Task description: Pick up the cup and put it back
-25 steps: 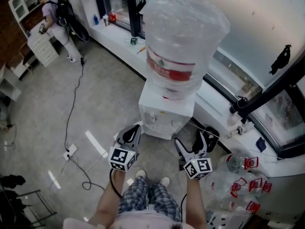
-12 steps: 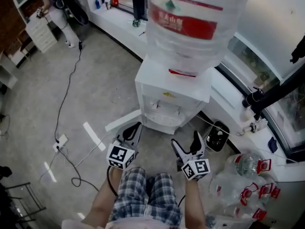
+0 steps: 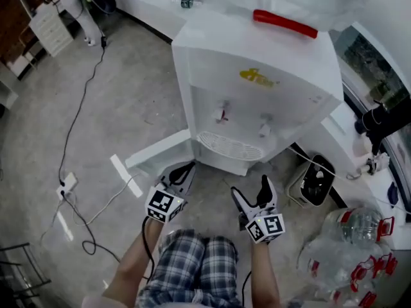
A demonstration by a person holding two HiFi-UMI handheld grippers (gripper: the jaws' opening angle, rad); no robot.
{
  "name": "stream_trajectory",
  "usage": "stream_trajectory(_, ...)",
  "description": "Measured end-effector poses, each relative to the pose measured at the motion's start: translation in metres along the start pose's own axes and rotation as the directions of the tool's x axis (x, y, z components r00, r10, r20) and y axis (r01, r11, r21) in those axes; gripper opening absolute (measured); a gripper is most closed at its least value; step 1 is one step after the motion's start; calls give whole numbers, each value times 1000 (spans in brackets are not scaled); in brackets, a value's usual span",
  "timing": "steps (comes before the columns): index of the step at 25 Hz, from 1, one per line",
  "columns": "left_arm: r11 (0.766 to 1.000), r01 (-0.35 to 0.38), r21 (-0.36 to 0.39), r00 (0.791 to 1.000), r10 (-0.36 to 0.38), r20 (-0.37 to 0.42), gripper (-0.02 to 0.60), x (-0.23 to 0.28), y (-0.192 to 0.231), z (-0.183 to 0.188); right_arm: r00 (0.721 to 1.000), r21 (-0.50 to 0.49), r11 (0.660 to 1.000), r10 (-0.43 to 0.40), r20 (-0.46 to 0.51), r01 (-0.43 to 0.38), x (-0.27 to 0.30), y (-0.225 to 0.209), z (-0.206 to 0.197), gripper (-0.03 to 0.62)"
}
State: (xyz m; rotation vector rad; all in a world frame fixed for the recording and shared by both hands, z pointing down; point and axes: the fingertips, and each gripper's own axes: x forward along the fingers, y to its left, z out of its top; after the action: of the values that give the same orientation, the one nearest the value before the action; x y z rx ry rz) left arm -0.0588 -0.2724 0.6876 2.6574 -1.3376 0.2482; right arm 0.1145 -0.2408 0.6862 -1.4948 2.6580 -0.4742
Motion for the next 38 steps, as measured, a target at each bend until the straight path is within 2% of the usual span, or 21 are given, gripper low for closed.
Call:
stream_trajectory(3, 1000, 17, 26, 1000, -17, -3, 25, 21, 10, -47, 999, -67, 997, 22, -27, -24, 15, -19, -48, 508)
stream_trajectory(6, 996, 26, 90, 1000, -26, 1, 25, 37, 18, -84, 999, -86, 996, 32, -23, -34, 30, -36, -86, 508)
stream_trajectory(10, 998, 28, 58, 999, -29, 25, 25, 57, 29, -128, 998, -112, 992, 48, -27, -51, 44, -52, -127, 508)
stream_trajectory(14, 996, 33, 77, 999, -36, 35, 25, 73, 33, -154, 998, -123, 991, 53, -23, -55, 53, -63, -156, 508)
stream_trajectory(21, 994, 47, 94, 997, -52, 49, 25, 95, 39, -183, 998, -133, 990, 52, -32, -55, 68, -76, -193, 508)
stream_trajectory(25, 996, 46, 79, 997, -50, 57, 25, 102, 40, -193, 998, -132, 990, 42, -51, -48, 74, -82, -209, 508)
stream_trajectory(36, 996, 64, 64, 997, -67, 43, 25, 106, 39, -202, 998, -117, 993, -33, -54, 26, 119, -97, -221, 508)
stream_trajectory(38, 995, 69, 67, 997, -71, 41, 25, 106, 37, -202, 996, -144, 989, -43, -72, 32, 134, -98, -226, 508)
